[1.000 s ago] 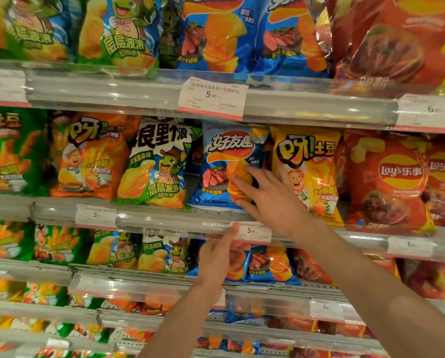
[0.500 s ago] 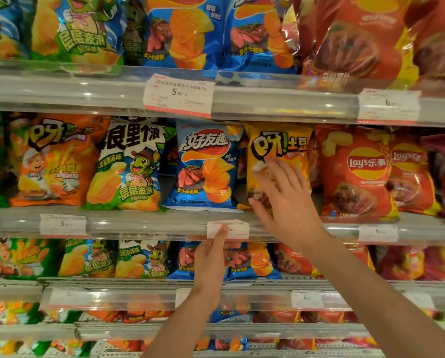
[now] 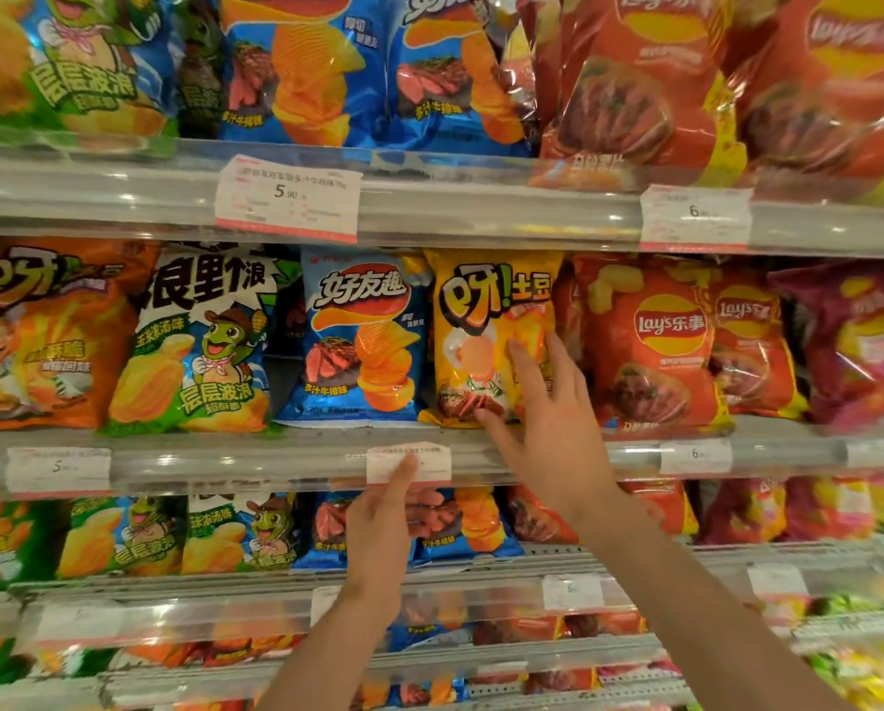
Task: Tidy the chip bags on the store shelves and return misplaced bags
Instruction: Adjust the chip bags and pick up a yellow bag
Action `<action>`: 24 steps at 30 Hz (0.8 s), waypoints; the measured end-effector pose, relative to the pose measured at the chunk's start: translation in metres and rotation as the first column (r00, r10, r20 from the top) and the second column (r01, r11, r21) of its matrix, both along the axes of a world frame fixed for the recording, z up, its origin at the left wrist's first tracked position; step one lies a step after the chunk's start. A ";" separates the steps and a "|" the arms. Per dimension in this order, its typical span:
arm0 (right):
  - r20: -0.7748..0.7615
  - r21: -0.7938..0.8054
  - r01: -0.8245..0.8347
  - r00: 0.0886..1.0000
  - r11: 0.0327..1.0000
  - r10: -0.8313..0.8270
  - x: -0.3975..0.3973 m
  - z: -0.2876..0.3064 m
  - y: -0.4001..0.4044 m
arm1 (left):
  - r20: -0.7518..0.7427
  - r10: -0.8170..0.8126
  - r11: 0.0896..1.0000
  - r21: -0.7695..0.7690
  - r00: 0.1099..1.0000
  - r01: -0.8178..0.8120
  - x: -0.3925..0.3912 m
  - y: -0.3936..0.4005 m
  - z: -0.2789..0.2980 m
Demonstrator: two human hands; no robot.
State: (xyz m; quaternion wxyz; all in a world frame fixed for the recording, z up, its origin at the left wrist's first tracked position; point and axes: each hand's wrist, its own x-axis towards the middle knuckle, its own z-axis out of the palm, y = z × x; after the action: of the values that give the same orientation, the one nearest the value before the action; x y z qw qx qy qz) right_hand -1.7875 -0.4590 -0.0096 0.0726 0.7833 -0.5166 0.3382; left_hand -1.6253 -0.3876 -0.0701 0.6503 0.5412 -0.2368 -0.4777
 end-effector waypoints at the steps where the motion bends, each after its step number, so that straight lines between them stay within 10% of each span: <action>1: -0.017 -0.013 -0.002 1.000 1.000 0.002 -0.001 0.002 -0.001 | 0.005 0.002 1.000 0.006 1.000 -0.002 0.000 0.000 0.000; 24: 0.026 0.009 0.074 0.997 0.997 -0.074 -0.001 -0.022 0.000 | 0.062 -0.106 0.994 0.007 0.992 0.105 0.009 0.007 0.006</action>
State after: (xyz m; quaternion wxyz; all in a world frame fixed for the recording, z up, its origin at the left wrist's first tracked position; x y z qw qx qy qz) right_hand -1.7883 -0.4585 -0.0321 0.0750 0.7595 -0.5474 0.3434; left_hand -1.6167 -0.3801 -0.0645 0.6153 0.5439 -0.2842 -0.4948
